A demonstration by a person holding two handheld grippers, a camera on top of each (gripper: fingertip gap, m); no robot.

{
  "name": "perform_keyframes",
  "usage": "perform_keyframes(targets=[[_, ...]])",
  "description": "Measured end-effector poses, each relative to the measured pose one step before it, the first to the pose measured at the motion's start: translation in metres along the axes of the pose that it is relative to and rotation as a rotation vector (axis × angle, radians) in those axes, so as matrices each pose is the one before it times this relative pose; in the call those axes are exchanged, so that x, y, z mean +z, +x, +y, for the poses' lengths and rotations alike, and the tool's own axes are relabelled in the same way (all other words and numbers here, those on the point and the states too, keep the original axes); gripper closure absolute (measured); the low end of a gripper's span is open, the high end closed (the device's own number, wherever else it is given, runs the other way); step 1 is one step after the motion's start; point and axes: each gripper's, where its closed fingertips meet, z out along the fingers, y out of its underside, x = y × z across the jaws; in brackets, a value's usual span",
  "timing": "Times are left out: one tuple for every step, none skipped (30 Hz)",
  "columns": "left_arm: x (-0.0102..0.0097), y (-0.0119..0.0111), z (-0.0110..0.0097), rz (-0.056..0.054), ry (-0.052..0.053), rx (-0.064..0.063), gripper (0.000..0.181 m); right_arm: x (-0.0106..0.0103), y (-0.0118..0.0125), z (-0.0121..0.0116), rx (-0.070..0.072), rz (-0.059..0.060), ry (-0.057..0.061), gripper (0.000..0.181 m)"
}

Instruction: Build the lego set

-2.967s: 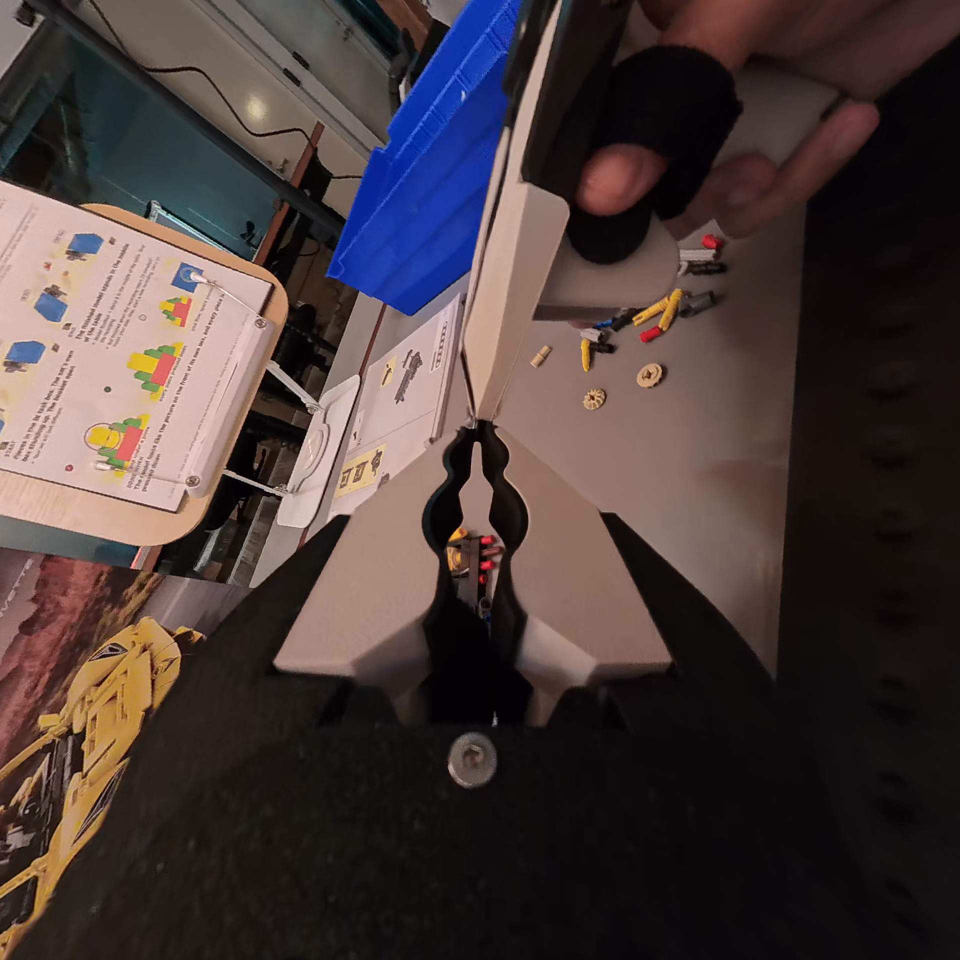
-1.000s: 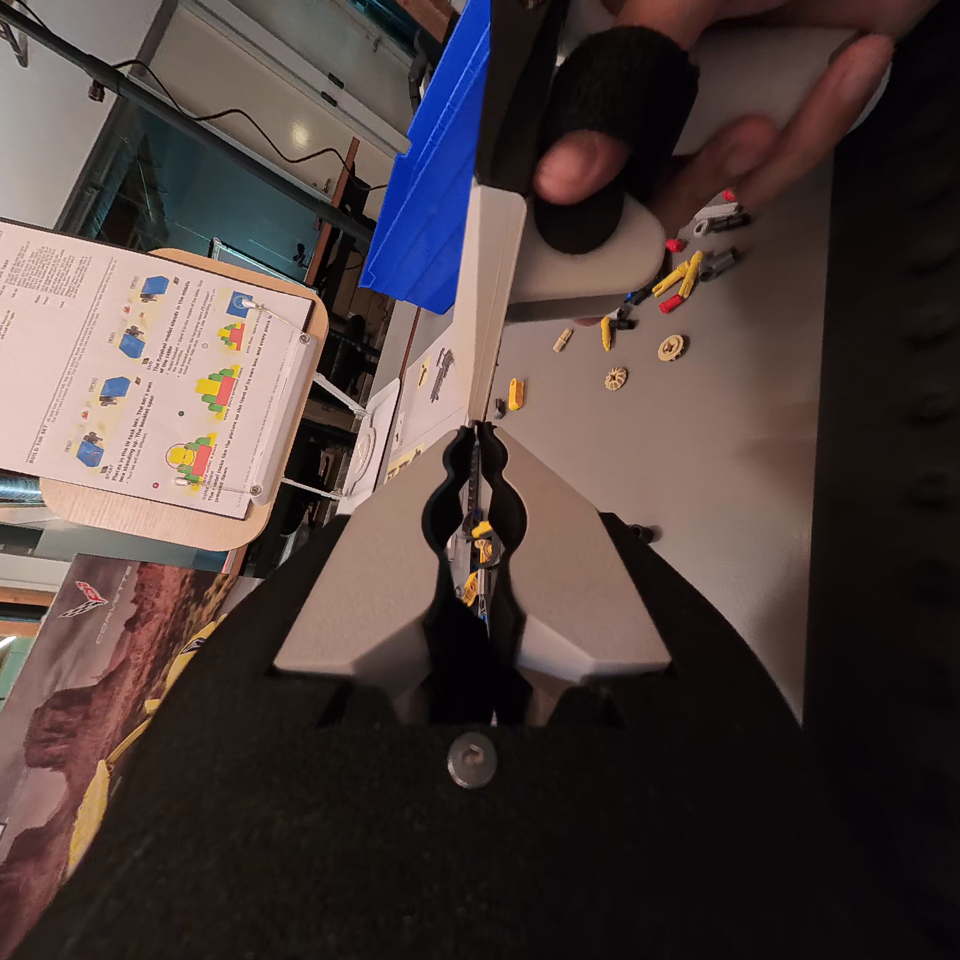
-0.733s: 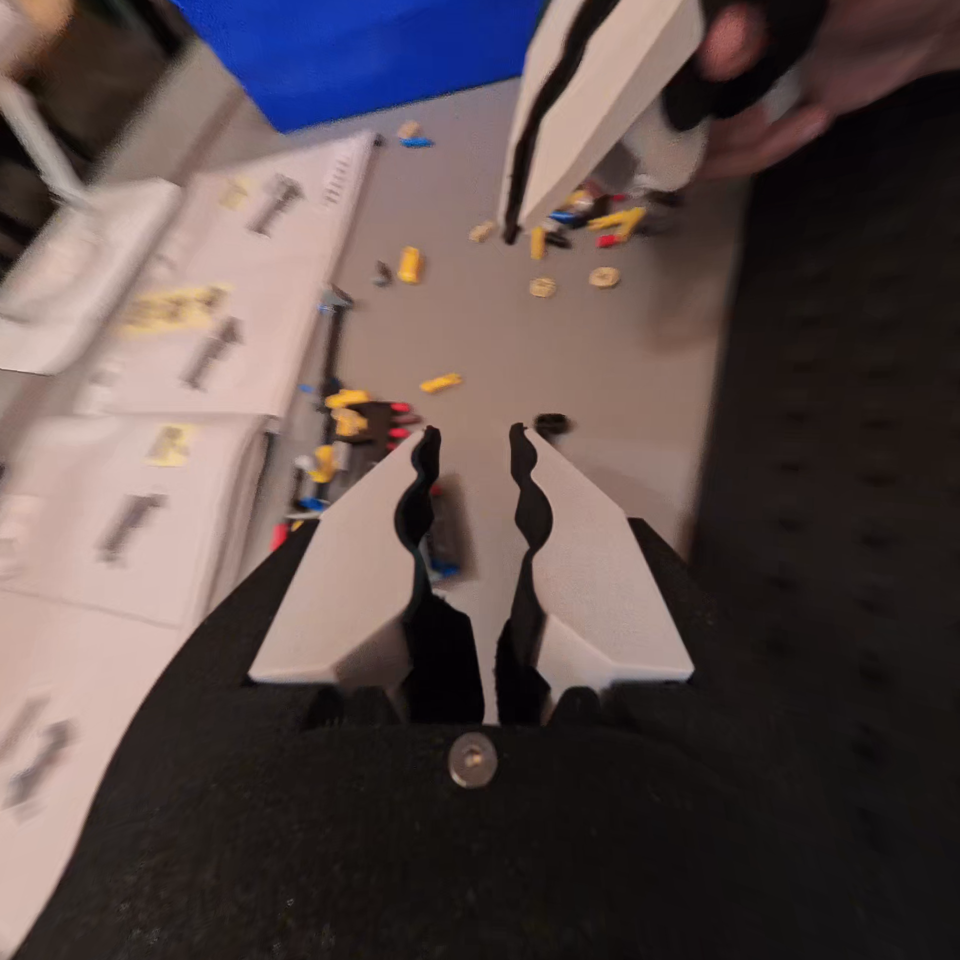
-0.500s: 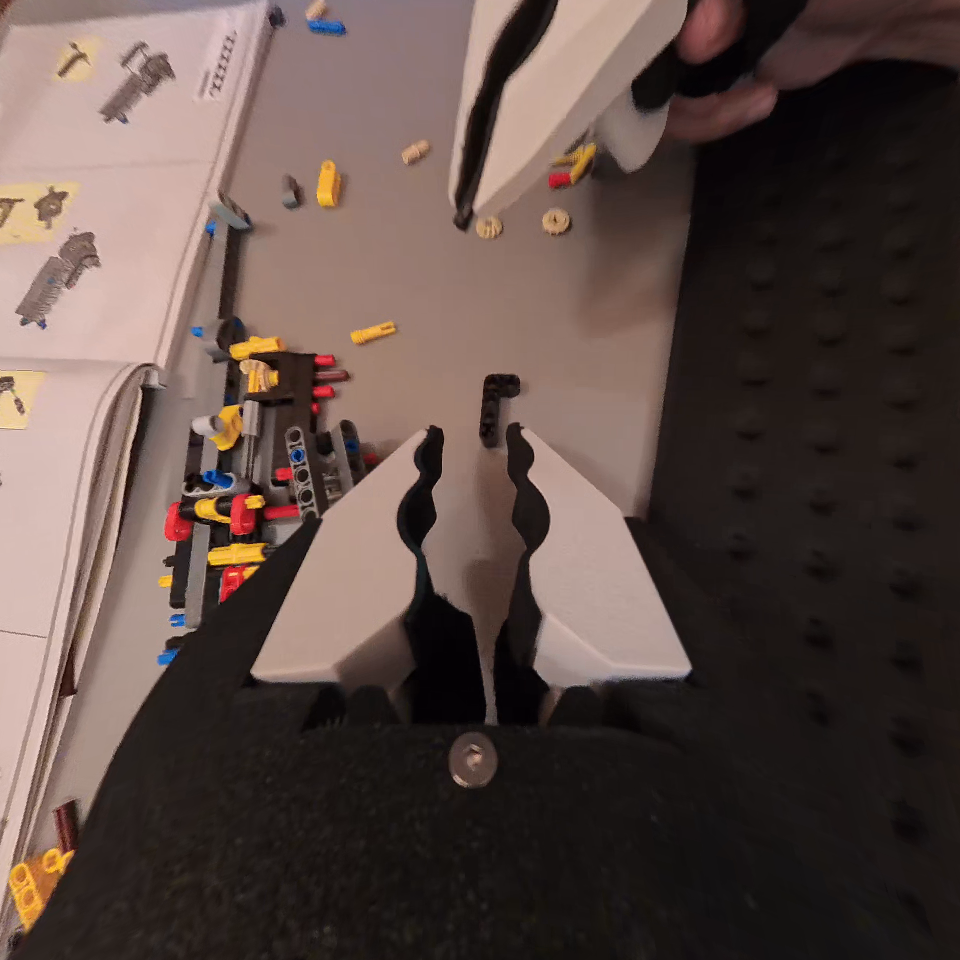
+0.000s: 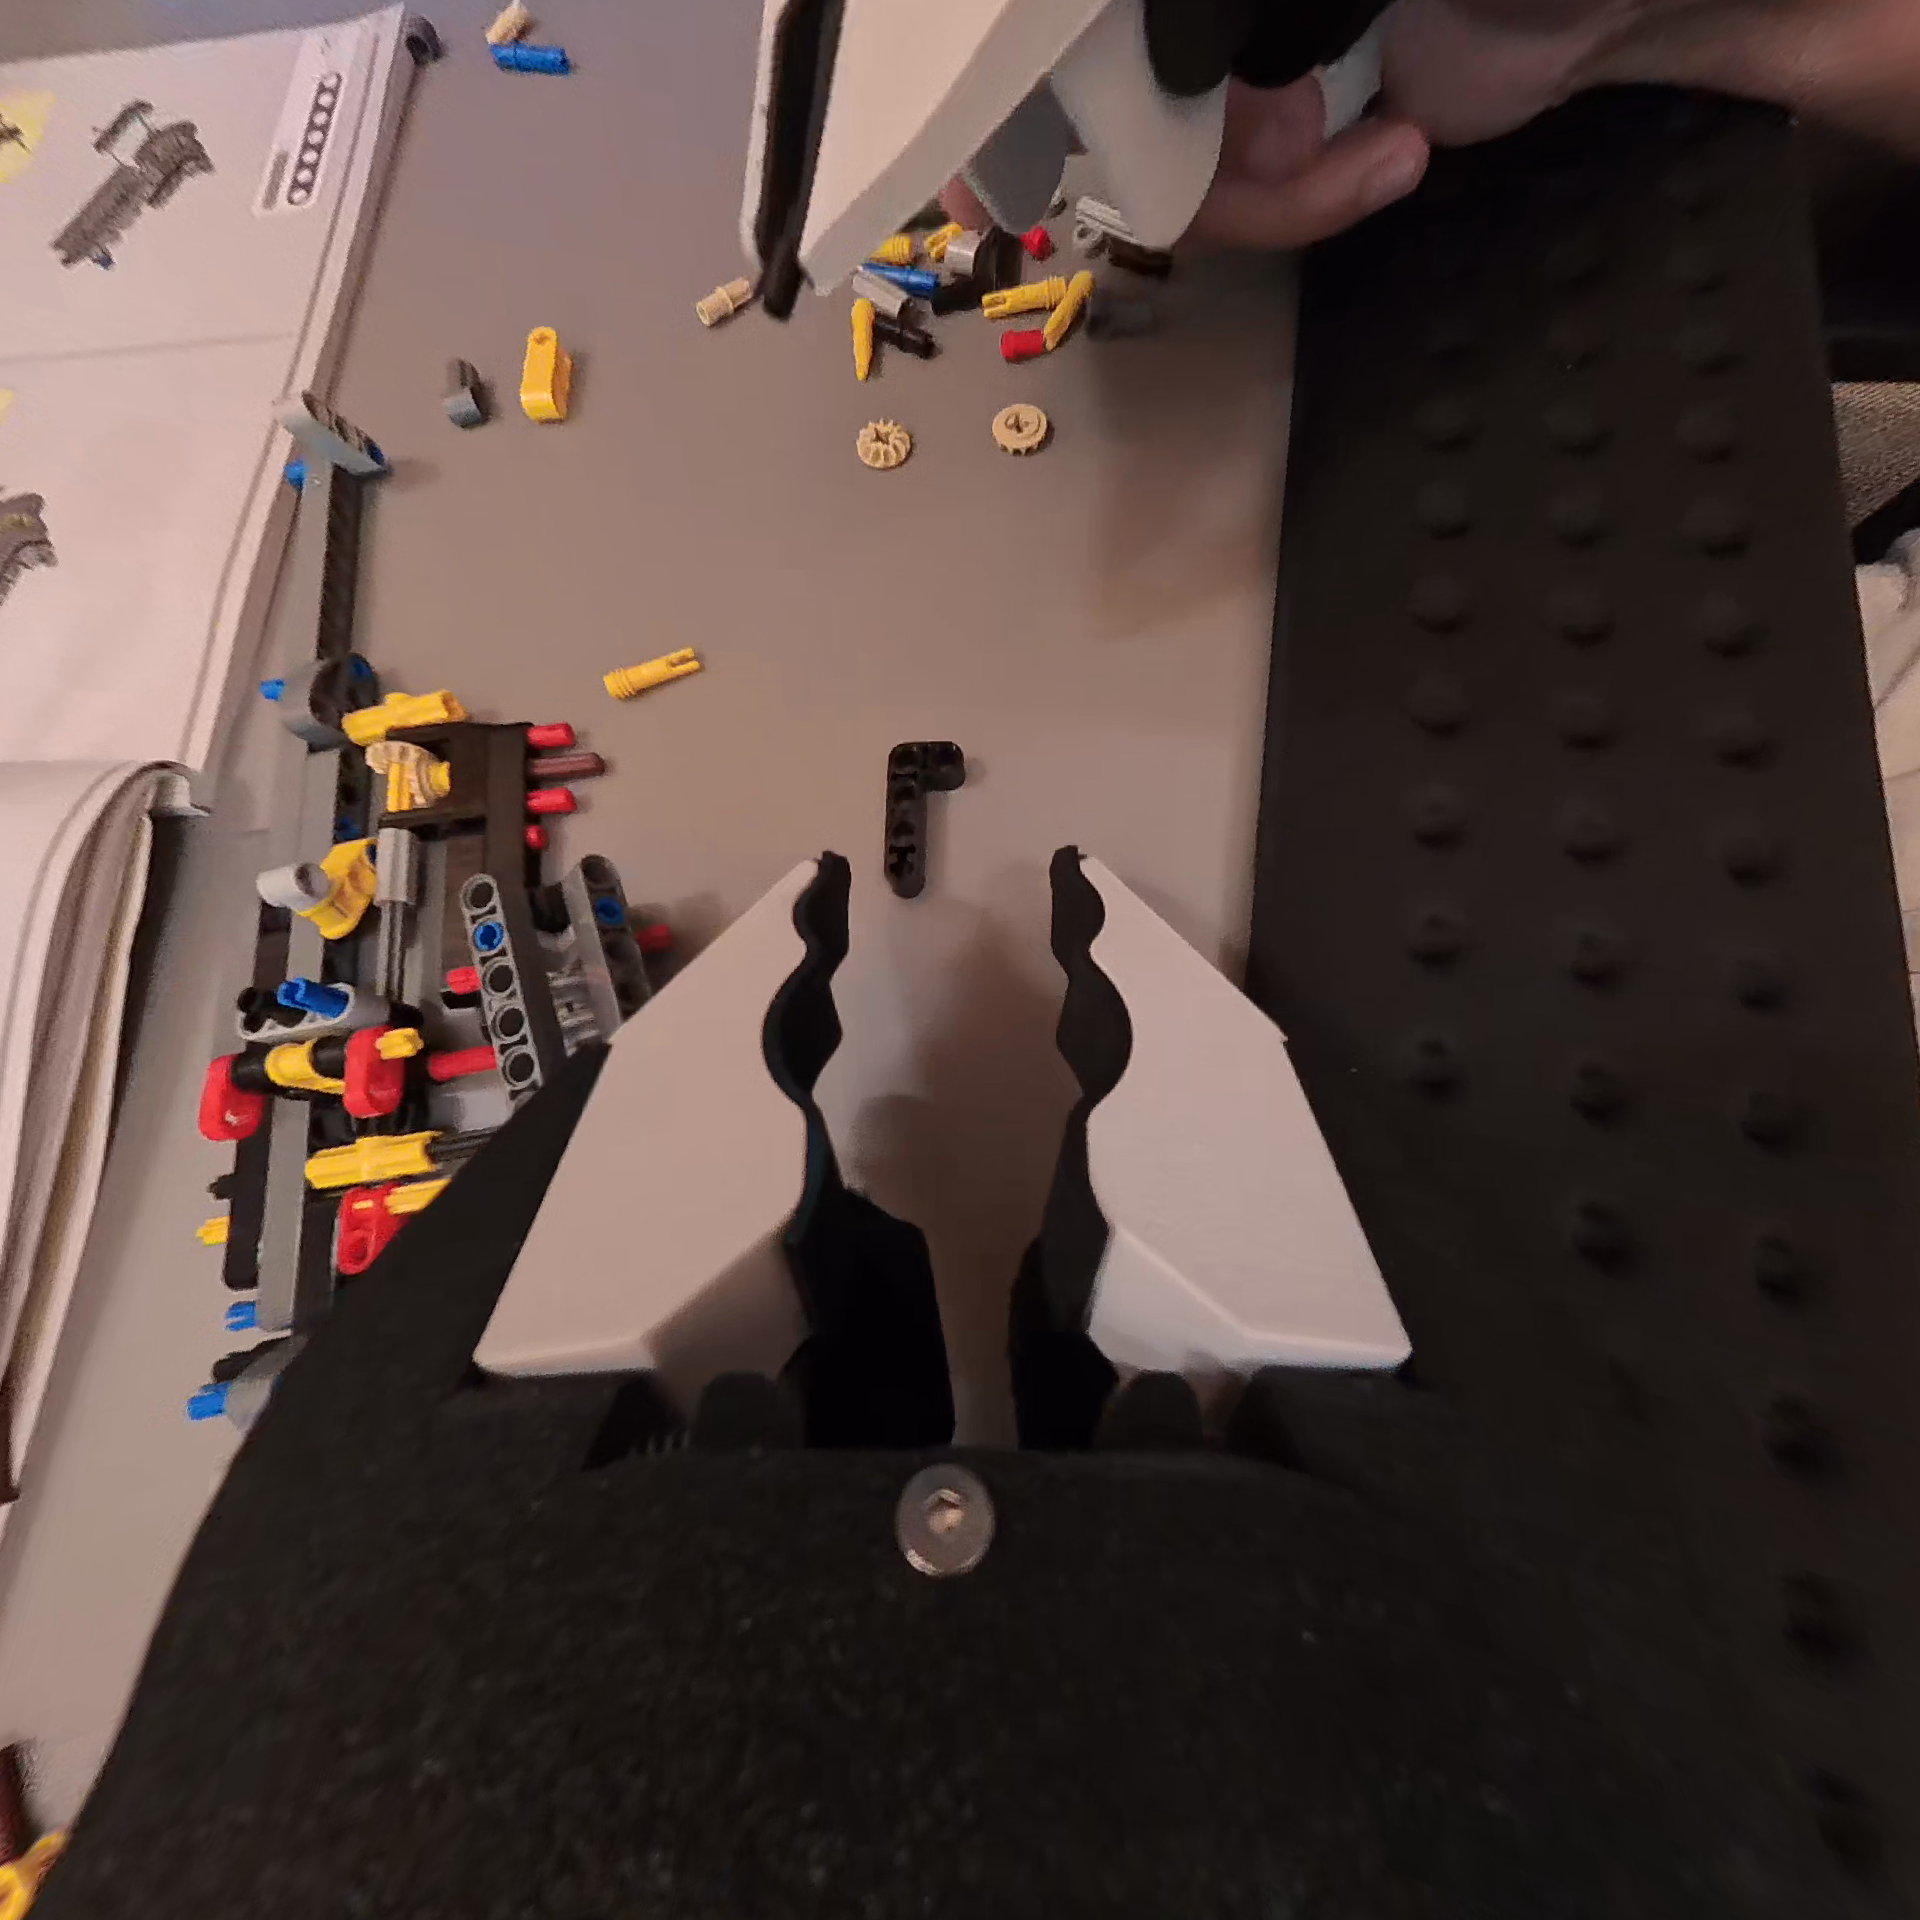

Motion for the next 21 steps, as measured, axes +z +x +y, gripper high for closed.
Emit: perform_keyframes(targets=[[0.00044,-0.00138,0.00073,-0.0011,-0.0049,-0.0122,0.143,-0.00064,0.00011,-0.00088,0.0044,-0.0023,0.0063,0.176],[0.00028,-0.00316,0.00002,-0.0125,-0.0043,-0.0124,0.146,-0.00063,0.00024,-0.00085,0.005,-0.0019,0.0066,0.176],[-0.0002,-0.00228,-0.00137,-0.0084,0.001,-0.007,0.15,-0.0006,0.00005,-0.00085,0.005,-0.0026,0.0057,0.176],[-0.00041,-0.00078,-0.00267,0.0011,0.0059,-0.005,0.158,-0.00055,0.00003,-0.00061,0.0039,-0.0022,0.0048,0.177],[-0.00014,-0.00021,-0.00326,0.0074,0.0058,-0.0087,0.165,-0.00041,0.00005,-0.00053,0.0017,-0.0007,0.0037,0.176],[0.00056,0.00052,-0.0026,0.0142,-0.0019,-0.0065,0.167,-0.0003,-0.0001,-0.00027,-0.0008,0.0003,0.0024,0.177],[0.00096,-0.00001,-0.00129,0.0113,-0.0137,0.0071,0.167,-0.00008,-0.0004,-0.00004,-0.0023,-0.0005,0.0007,0.177],[0.00117,-0.00145,0.00016,0.0038,-0.0266,0.0239,0.167,0.00016,-0.00047,0.00034,-0.0018,-0.0021,-0.0015,0.176],[0.00122,-0.00138,0.00132,0.0067,-0.0376,0.0359,0.167,0.00036,-0.00058,0.00048,-0.0008,-0.0025,-0.0031,0.177],[0.00093,-0.00157,0.00124,0.0103,-0.0404,0.0387,0.167,0.00031,-0.00034,0.00048,-0.0008,-0.0014,-0.0033,0.176],[0.00058,-0.00082,-0.00001,0.018,-0.0353,0.0385,0.167,0.00018,-0.00027,0.0003,-0.0017,-0.0006,-0.0013,0.176],[0.00044,0.00045,-0.00127,0.0278,-0.0287,0.0398,0.167,0.00001,-0.00037,-0.00002,-0.0017,-0.0011,0.0,0.176],[0.00033,0.00049,-0.00227,0.0288,-0.0244,0.0409,0.166,-0.00023,-0.0004,-0.00016,-0.001,-0.0015,0.0015,0.176],[0.0003,0.00128,-0.00219,0.0333,-0.0265,0.0455,0.164,-0.00028,-0.00017,-0.00039,-0.0004,-0.0006,0.0032,0.176],[0.00045,0.00115,-0.00108,0.0309,-0.0347,0.054,0.161,-0.00044,-0.00005,-0.00051,0.0007,-0.0009,0.0039,0.176],[0.00064,0.00035,-0.00032,0.0245,-0.0369,0.0634,0.159,-0.00059,-0.00009,-0.00065,0.0025,-0.0019,0.0048,0.176],[0.00129,-0.00091,-0.00092,0.0166,-0.0286,0.0656,0.158,-0.00072,0.00025,-0.00084,0.0032,-0.0009,0.006,0.176],[0.00182,-0.00165,-0.00152,0.0156,-0.0159,0.054,0.157,-0.00098,0.0001,-0.0012,0.003,-0.0007,0.008,0.176],[0.00208,-0.00114,0.00006,0.0255,-0.0169,0.0339,0.157,-0.00131,-0.00006,-0.00144,0.0039,-0.0022,0.0101,0.176],[0.00185,-0.00032,0.0021,0.0357,-0.0261,0.015,0.157,-0.00144,0.00003,-0.00156,0.0066,-0.0036,0.0109,0.176],[0.00121,-0.00019,0.00191,0.0366,-0.0195,0.0038,0.157,-0.00154,0.00014,-0.00147,0.0086,-0.0032,0.0105,0.176]])
